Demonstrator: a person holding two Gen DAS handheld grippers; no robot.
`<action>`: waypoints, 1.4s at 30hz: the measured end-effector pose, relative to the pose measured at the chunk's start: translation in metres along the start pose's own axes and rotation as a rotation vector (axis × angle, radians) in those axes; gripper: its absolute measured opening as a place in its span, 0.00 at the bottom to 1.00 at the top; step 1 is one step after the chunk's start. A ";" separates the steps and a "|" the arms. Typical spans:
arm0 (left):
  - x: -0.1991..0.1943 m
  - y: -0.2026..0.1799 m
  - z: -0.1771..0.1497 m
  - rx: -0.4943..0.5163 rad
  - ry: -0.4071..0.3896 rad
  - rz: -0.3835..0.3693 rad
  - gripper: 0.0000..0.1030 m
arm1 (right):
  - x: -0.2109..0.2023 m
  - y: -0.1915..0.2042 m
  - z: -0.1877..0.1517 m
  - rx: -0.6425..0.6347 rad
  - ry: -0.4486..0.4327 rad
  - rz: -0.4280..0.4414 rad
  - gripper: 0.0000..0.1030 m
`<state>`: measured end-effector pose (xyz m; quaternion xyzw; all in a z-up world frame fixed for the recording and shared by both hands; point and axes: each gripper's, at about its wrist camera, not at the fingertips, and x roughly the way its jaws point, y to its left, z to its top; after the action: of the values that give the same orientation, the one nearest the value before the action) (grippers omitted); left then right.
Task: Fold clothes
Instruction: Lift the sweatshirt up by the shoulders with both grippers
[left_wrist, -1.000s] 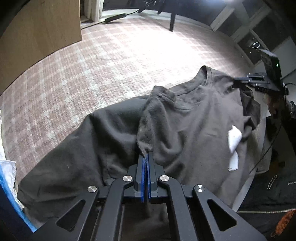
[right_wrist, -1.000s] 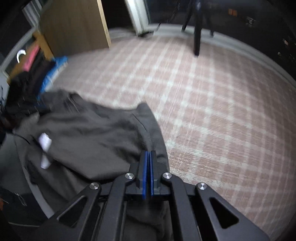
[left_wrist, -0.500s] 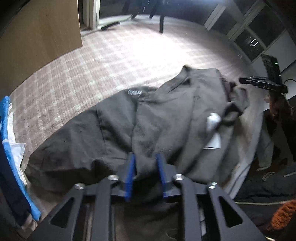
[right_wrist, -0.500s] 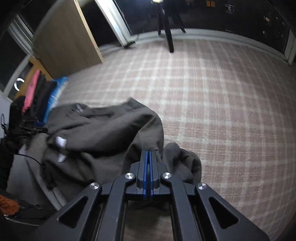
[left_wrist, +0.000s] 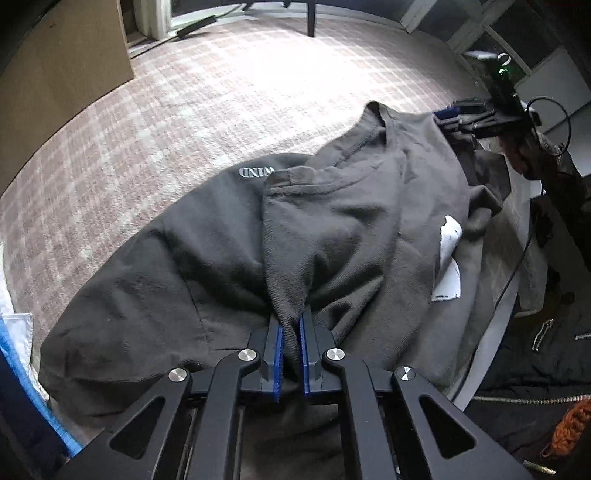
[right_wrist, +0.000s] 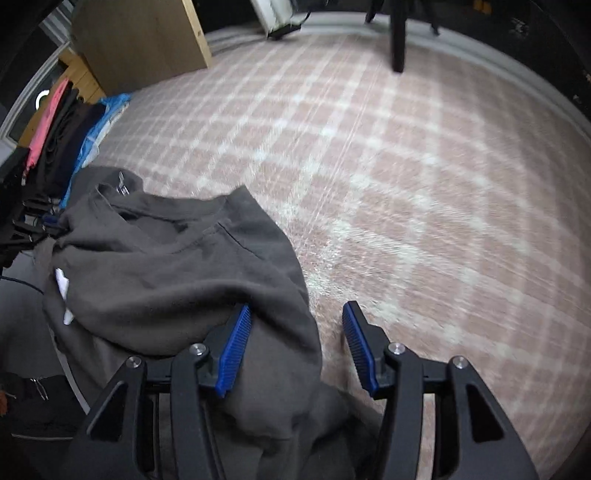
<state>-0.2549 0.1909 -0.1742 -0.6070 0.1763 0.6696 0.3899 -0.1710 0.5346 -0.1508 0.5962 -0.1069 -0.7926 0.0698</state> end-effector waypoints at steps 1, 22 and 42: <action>-0.001 0.002 0.001 -0.015 -0.009 0.014 0.04 | 0.002 0.003 -0.002 -0.016 0.001 0.012 0.27; -0.404 -0.100 -0.031 0.111 -0.815 0.583 0.03 | -0.415 0.227 -0.037 -0.181 -0.894 -0.356 0.04; -0.574 -0.276 -0.184 0.022 -1.066 0.872 0.03 | -0.593 0.366 -0.160 -0.361 -1.179 -0.463 0.04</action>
<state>0.0492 0.0588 0.3999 -0.0645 0.1955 0.9706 0.1248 0.1425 0.3083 0.4503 0.0488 0.1381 -0.9865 -0.0738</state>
